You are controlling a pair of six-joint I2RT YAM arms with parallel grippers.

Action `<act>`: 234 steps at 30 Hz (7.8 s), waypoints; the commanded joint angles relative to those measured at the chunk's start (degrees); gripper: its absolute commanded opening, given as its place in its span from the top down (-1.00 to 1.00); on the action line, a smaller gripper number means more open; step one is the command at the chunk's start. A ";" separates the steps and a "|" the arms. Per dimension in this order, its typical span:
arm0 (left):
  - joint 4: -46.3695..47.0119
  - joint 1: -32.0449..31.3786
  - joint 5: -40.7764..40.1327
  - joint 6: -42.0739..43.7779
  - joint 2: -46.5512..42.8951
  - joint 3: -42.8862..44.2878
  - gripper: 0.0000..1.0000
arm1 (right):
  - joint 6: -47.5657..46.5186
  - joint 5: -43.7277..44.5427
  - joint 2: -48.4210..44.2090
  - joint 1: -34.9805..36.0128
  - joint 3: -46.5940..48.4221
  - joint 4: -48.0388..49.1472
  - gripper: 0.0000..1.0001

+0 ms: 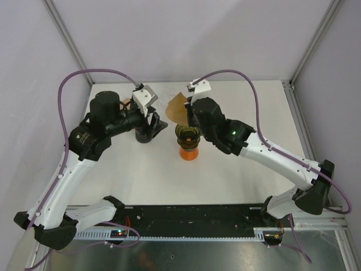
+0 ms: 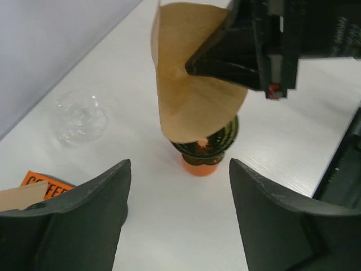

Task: Place the coffee filter in the dripper
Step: Place the coffee filter in the coffee dripper, then move the coffee server to the center of the board, then pick up the coffee dripper from the center of the board.

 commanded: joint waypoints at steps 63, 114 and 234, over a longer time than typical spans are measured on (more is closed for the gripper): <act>0.02 20.68 4.33 -1.29 -0.68 -8.25 -0.74 | -8.76 -24.65 18.69 -5.52 24.48 -38.38 0.98; 0.95 24.68 6.35 -1.68 -0.14 -9.85 -0.81 | -29.64 -11.88 17.22 6.68 36.43 -37.98 0.04; 4.21 13.45 -19.20 -7.77 75.96 54.48 -0.41 | -33.88 -26.51 -5.15 3.14 -9.36 -8.99 0.05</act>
